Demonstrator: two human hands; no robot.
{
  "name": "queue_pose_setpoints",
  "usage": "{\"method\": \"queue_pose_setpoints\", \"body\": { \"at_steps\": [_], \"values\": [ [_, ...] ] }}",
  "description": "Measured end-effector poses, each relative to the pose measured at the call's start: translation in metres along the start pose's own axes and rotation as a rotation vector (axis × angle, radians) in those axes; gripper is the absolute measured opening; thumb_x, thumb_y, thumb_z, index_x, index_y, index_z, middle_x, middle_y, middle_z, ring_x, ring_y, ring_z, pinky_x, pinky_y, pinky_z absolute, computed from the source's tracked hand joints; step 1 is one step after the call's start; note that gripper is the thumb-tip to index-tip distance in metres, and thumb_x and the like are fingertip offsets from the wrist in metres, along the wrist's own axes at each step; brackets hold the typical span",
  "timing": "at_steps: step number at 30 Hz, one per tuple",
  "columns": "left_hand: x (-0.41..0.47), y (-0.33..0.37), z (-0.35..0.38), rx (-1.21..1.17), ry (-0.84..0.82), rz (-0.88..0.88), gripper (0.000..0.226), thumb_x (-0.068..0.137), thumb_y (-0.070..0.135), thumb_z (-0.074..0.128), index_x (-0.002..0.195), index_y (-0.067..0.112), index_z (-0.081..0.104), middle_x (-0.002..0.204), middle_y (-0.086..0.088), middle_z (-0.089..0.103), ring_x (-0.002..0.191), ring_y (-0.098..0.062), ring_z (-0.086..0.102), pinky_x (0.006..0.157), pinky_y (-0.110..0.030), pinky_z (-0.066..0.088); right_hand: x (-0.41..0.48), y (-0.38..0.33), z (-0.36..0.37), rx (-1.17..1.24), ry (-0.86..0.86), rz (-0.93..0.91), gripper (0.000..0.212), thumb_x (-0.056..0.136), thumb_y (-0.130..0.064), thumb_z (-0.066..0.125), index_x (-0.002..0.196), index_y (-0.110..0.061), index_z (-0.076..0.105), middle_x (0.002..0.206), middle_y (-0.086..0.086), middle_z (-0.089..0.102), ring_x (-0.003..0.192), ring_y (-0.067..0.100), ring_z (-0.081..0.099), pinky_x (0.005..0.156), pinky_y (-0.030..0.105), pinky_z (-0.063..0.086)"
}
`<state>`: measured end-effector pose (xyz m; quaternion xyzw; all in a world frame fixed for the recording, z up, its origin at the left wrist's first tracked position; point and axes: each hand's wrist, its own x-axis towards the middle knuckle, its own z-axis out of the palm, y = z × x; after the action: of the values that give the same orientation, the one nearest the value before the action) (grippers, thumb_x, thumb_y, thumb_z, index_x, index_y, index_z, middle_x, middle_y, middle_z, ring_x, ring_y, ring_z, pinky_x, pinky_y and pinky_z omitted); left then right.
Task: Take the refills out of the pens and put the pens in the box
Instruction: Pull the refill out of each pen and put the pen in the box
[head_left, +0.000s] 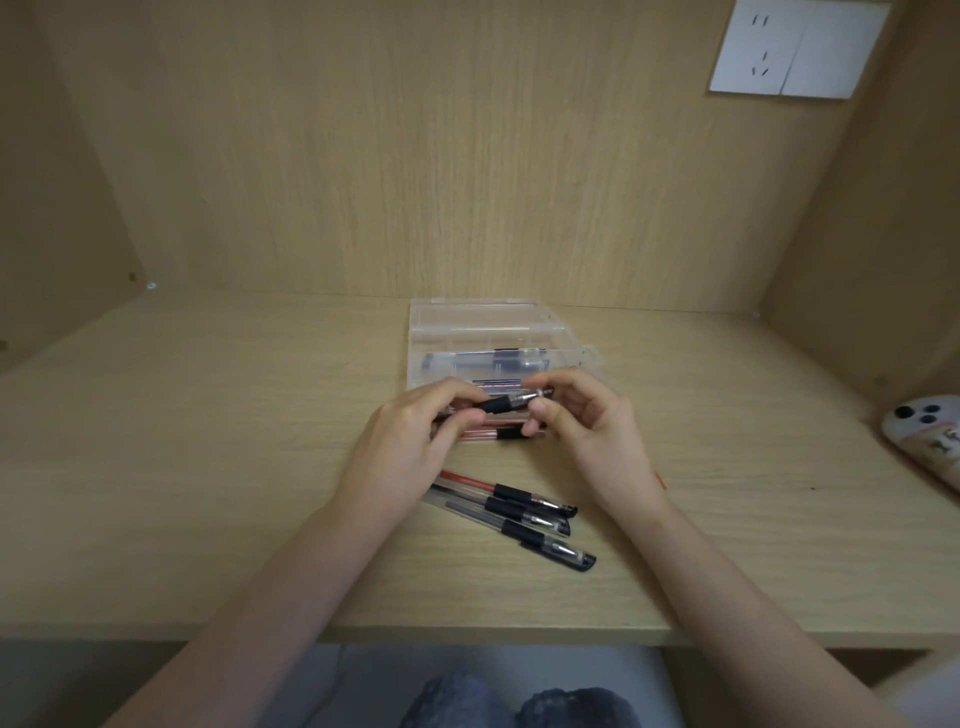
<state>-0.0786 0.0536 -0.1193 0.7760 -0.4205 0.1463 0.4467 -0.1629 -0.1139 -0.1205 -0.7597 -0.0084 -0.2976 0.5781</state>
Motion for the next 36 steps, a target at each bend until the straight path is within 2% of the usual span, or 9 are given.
{"method": "queue_pose_setpoints", "body": {
  "at_steps": [2,4,7,9,12,18,26,31,36],
  "values": [
    [0.004,0.003,0.000,-0.001,0.036,-0.020,0.017,0.084,0.021,0.065,0.100,0.026,0.067,0.094,0.013,0.066,0.086,-0.001,0.060,0.078,-0.025,0.050,-0.001,-0.001,0.004,-0.010,0.067,0.003,0.035,0.088,-0.008,0.061,0.119,-0.023,0.054,0.073,-0.001,0.065,0.071,0.015,0.064,0.071,0.021,0.048],
    [0.013,0.003,-0.003,0.020,0.061,-0.067,0.018,0.085,0.021,0.064,0.102,0.027,0.065,0.093,0.014,0.064,0.086,0.000,0.058,0.077,-0.024,0.049,-0.004,-0.002,0.004,-0.068,0.125,0.007,0.034,0.091,-0.016,0.058,0.123,-0.022,0.047,0.078,0.000,0.063,0.069,0.013,0.062,0.070,0.019,0.048],
    [0.037,-0.002,-0.009,0.067,0.010,-0.123,0.019,0.088,0.019,0.060,0.106,0.027,0.063,0.094,0.013,0.062,0.086,-0.002,0.056,0.076,-0.019,0.045,-0.005,-0.001,0.003,-0.298,0.097,-0.037,0.014,0.096,-0.027,0.048,0.106,-0.023,0.057,0.079,-0.008,0.061,0.067,0.003,0.056,0.067,0.020,0.044],
    [0.058,-0.007,-0.008,0.095,-0.037,-0.127,0.019,0.089,0.018,0.058,0.105,0.026,0.064,0.094,0.010,0.061,0.087,-0.005,0.055,0.075,-0.019,0.044,-0.004,0.002,0.005,-0.432,0.006,-0.056,0.018,0.098,-0.031,0.045,0.090,-0.024,0.060,0.075,-0.011,0.060,0.069,0.004,0.055,0.069,0.029,0.046],
    [0.091,-0.016,0.004,0.123,-0.081,-0.135,0.019,0.087,0.014,0.060,0.104,0.022,0.066,0.094,0.007,0.064,0.091,-0.012,0.058,0.082,-0.029,0.046,-0.005,0.004,0.008,-0.520,-0.050,-0.053,0.030,0.098,-0.035,0.043,0.078,-0.021,0.060,0.071,-0.009,0.061,0.070,0.009,0.057,0.071,0.040,0.048],
    [0.123,-0.035,0.036,0.130,-0.224,-0.196,0.017,0.087,0.012,0.061,0.101,0.017,0.069,0.101,-0.001,0.068,0.095,-0.014,0.060,0.087,-0.025,0.044,-0.005,0.003,0.006,-0.483,-0.016,-0.008,0.033,0.098,-0.035,0.043,0.076,-0.020,0.062,0.068,-0.006,0.062,0.066,0.010,0.058,0.069,0.041,0.049],
    [0.100,-0.006,0.019,0.005,-0.204,-0.153,0.017,0.090,0.018,0.057,0.100,0.021,0.070,0.098,0.010,0.067,0.094,-0.005,0.058,0.084,-0.021,0.041,-0.002,0.004,0.005,-0.393,0.039,0.007,0.037,0.098,-0.034,0.044,0.074,-0.012,0.062,0.065,0.004,0.063,0.062,0.017,0.057,0.067,0.044,0.048],
    [0.045,0.026,-0.003,-0.062,-0.403,-0.110,0.015,0.086,0.028,0.063,0.100,0.031,0.069,0.096,0.019,0.067,0.087,0.007,0.057,0.076,-0.008,0.042,-0.001,0.002,0.005,-0.314,0.096,0.001,0.034,0.098,-0.026,0.046,0.069,-0.023,0.061,0.059,-0.007,0.060,0.057,0.005,0.053,0.064,0.030,0.045],
    [0.008,0.015,-0.011,-0.013,-0.394,-0.154,0.027,0.075,0.029,0.074,0.098,0.034,0.061,0.094,0.016,0.064,0.078,0.001,0.060,0.074,-0.025,0.050,-0.001,0.001,0.005,-0.183,0.183,0.056,0.035,0.098,-0.025,0.046,0.069,-0.012,0.062,0.049,-0.012,0.056,0.055,0.006,0.053,0.061,0.020,0.042]
  ]
}}
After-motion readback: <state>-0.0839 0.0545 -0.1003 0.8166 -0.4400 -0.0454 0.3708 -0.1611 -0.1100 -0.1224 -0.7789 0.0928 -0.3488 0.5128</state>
